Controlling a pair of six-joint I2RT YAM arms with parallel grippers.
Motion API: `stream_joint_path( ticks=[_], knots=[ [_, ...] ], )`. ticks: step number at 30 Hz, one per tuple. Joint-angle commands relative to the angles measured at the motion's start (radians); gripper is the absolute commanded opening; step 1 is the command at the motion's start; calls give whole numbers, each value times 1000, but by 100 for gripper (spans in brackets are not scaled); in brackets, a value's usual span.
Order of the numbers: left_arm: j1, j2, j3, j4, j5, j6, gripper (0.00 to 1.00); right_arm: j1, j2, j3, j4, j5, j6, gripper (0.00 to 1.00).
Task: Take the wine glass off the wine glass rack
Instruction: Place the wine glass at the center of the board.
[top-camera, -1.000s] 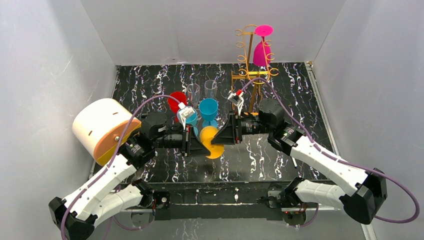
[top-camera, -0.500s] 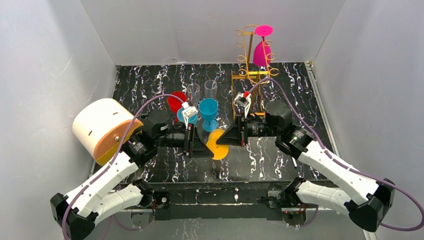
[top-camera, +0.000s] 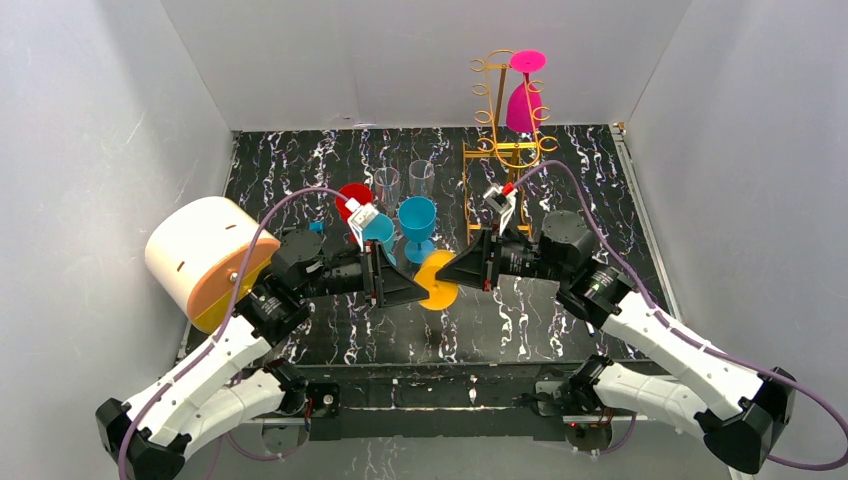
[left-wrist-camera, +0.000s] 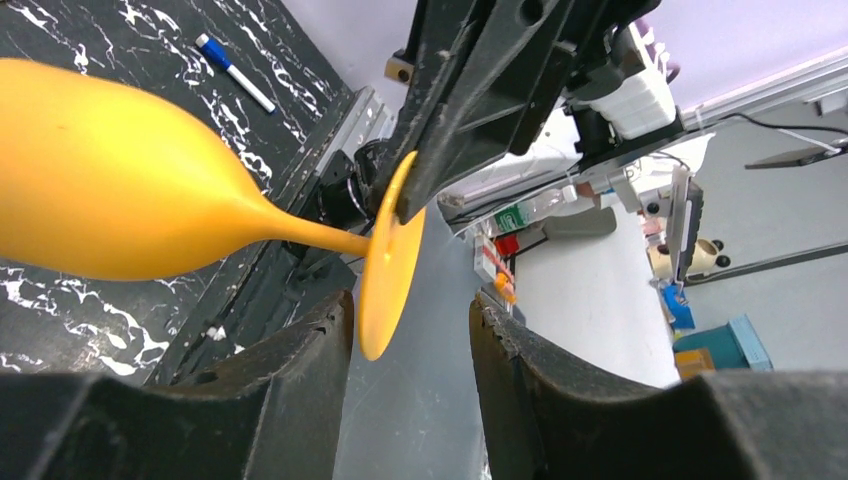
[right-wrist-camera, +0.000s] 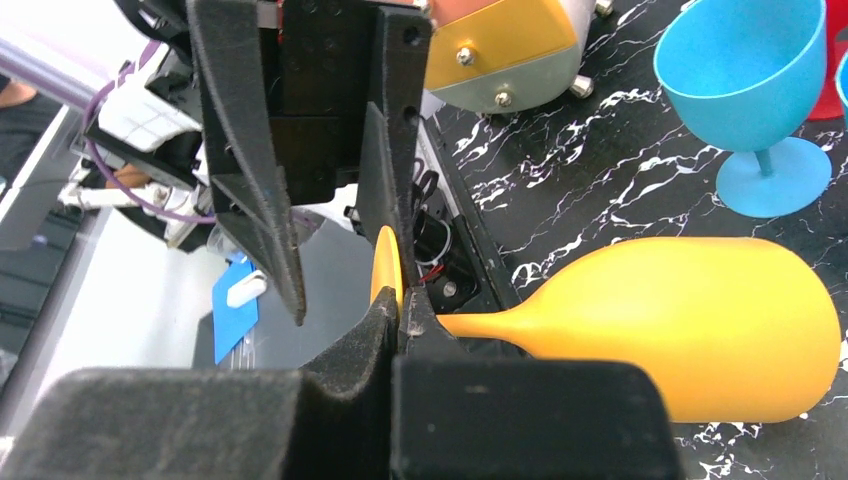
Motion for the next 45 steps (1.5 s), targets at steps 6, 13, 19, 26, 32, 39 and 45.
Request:
stream_joint_path(
  ticks=[6,13,19,26,32,39,45],
  knots=[
    [-20,-6,-38,96,-42,-57,49,5,-37,-53,182,99,80,1],
    [-37,11,-51,125,-85,-70,40,6,-58,-86,234,102,101,1],
    [-56,37,-70,214,-110,-109,22,5,-65,-116,285,101,114,1],
    [-68,49,-60,205,-111,-94,7,5,-75,-121,293,106,100,1],
    [-68,56,-56,169,-54,-65,12,6,-84,-123,279,105,97,1],
    [-68,61,-31,106,-32,-41,38,6,-77,-108,273,113,73,1],
    [-67,86,-31,195,-64,-67,31,5,-50,-108,285,79,91,1]
  ],
)
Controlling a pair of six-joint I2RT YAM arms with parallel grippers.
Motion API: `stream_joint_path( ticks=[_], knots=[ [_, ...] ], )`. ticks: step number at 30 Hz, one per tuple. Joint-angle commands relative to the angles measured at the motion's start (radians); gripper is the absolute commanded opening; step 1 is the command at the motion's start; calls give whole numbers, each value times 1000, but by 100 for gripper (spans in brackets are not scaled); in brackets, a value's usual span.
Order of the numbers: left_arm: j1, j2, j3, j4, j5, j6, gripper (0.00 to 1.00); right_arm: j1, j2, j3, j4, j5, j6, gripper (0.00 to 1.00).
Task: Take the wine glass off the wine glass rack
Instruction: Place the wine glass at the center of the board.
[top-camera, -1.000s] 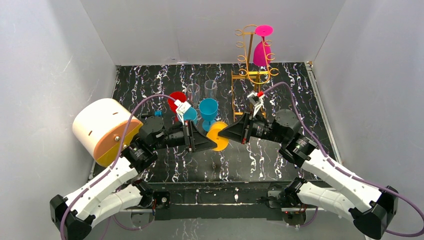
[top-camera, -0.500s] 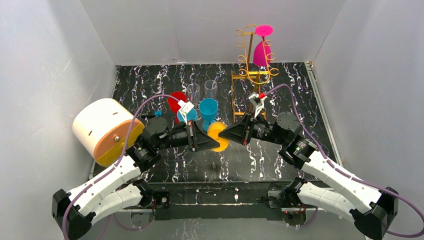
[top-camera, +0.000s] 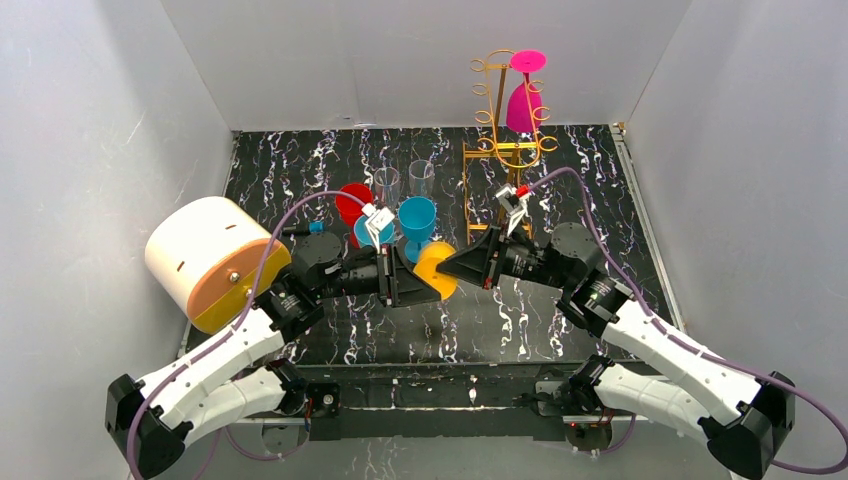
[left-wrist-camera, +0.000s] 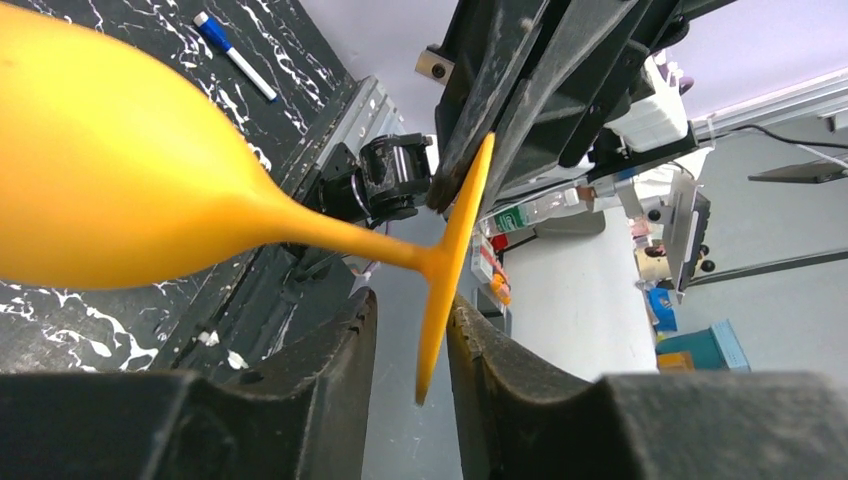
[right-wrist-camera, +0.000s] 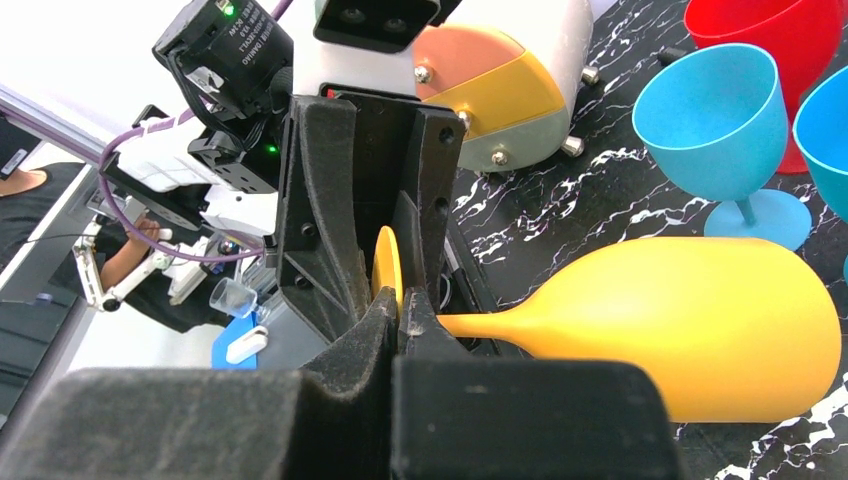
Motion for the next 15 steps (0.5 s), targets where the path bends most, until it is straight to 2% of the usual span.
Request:
stream_joint_path(
  ticks=[1,3,4,6,8,9,11,15],
  knots=[
    [-4,20,31,88,-8,-20,33,3,6,16,73,-28,-1,1],
    [-5,23,26,109,-19,-27,30,3,-3,16,61,-26,-7,1],
    [-5,21,22,112,-23,-29,24,3,-11,13,59,-22,-8,1],
    [-5,12,20,96,-22,-14,1,3,-26,14,45,-6,-15,1],
    [-5,8,30,51,-13,15,0,4,-35,14,34,13,-19,2],
    [-5,8,33,41,4,24,0,3,-36,18,24,20,-14,10],
    [-6,9,45,22,44,51,0,3,-38,51,-34,35,-33,34],
    [-6,-13,46,-43,57,148,0,2,-55,128,-179,109,-74,61]
  ],
)
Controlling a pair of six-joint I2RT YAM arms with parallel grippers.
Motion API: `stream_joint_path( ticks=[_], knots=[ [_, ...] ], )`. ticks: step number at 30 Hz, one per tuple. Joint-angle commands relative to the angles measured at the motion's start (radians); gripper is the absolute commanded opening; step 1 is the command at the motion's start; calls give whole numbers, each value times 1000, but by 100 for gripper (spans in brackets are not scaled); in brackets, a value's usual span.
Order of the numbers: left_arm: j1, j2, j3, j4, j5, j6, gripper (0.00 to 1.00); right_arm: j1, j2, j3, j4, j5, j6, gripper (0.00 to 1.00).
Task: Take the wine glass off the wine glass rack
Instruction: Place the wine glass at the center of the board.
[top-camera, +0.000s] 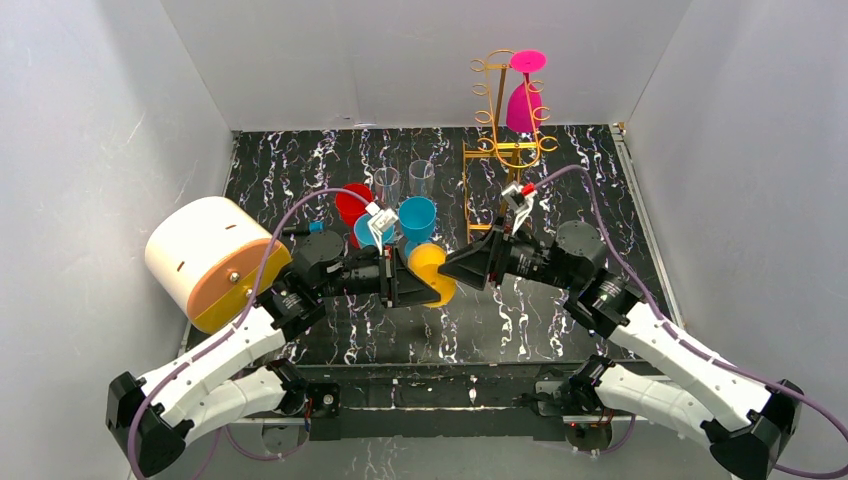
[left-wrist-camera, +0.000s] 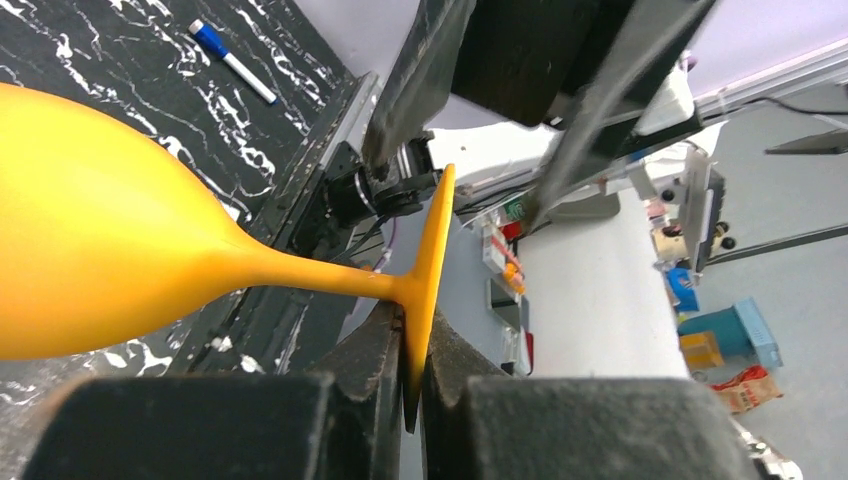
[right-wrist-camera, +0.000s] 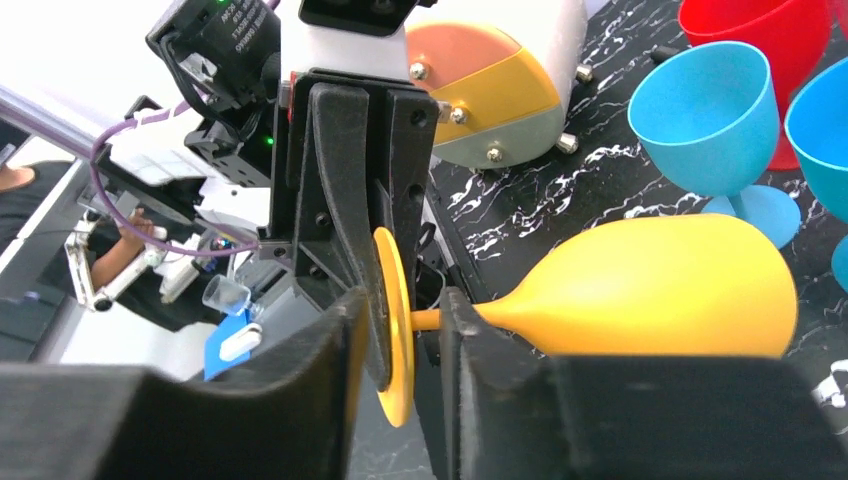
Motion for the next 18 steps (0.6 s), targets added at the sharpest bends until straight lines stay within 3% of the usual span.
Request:
stream_joint_path(
  ticks=[1,6,8,15,18],
  knots=[
    [-1,-41,30,-77,50,129,0,1,-37,122,-146,110,-69,65],
    [0,-87,76,-253,12,279,0,1,-22,260,-487,451,-56,74],
    [0,-102,83,-256,8,292,0,1,-21,271,-540,489,-45,75],
    [0,-122,81,-237,238,408,0,-9,-37,226,-560,442,27,82],
    [1,-138,87,-265,284,480,0,-88,-18,195,-548,270,76,83]
  ],
)
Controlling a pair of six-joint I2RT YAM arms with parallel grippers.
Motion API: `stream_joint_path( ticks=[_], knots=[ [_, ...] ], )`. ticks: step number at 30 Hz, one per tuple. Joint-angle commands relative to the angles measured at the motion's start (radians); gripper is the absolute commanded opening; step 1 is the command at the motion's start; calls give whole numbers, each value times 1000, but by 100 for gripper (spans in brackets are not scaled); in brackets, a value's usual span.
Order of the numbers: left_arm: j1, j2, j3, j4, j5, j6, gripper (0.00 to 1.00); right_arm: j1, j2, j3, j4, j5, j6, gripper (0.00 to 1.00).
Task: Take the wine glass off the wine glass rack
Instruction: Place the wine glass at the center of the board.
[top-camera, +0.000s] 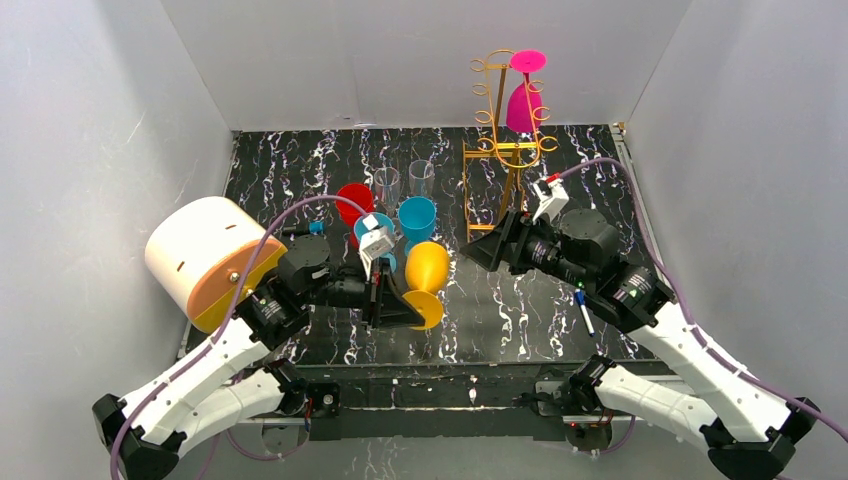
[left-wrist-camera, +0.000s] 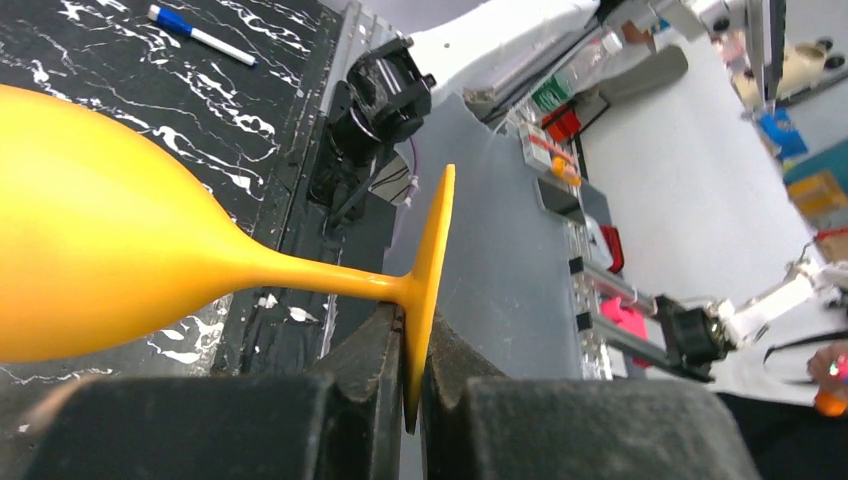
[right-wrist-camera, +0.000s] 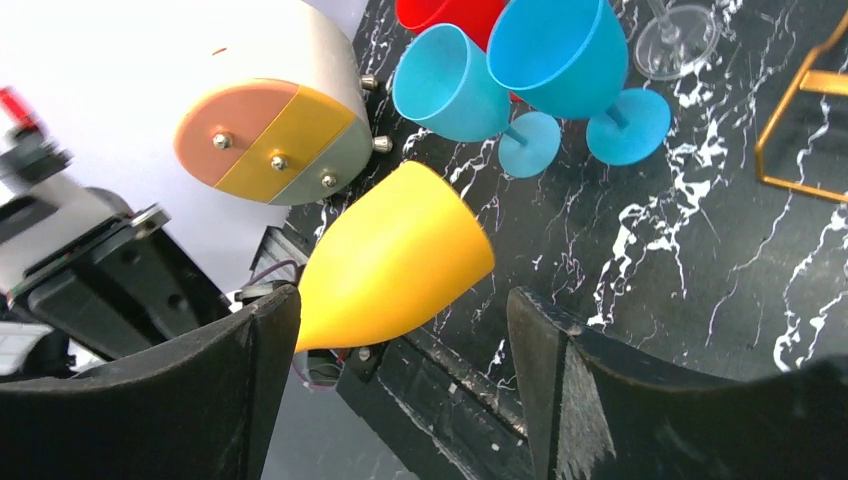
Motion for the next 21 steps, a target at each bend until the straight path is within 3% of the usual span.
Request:
stream_joint_path(
  ticks=[1,8,15,21],
  knots=[
    [-1,-33,55,-71,143,203,0,-104,0,-51,21,-198,82,83],
    [0,-89,76,-259,257,644,0,-341,-40,-164,196,-472,141,84],
    [0,-98,67,-318,237,735,0,-439,-36,-319,579,-822,257,85],
    [0,-60,62,-339,245,796,0,-439,2,-310,672,-947,262,82]
  ],
)
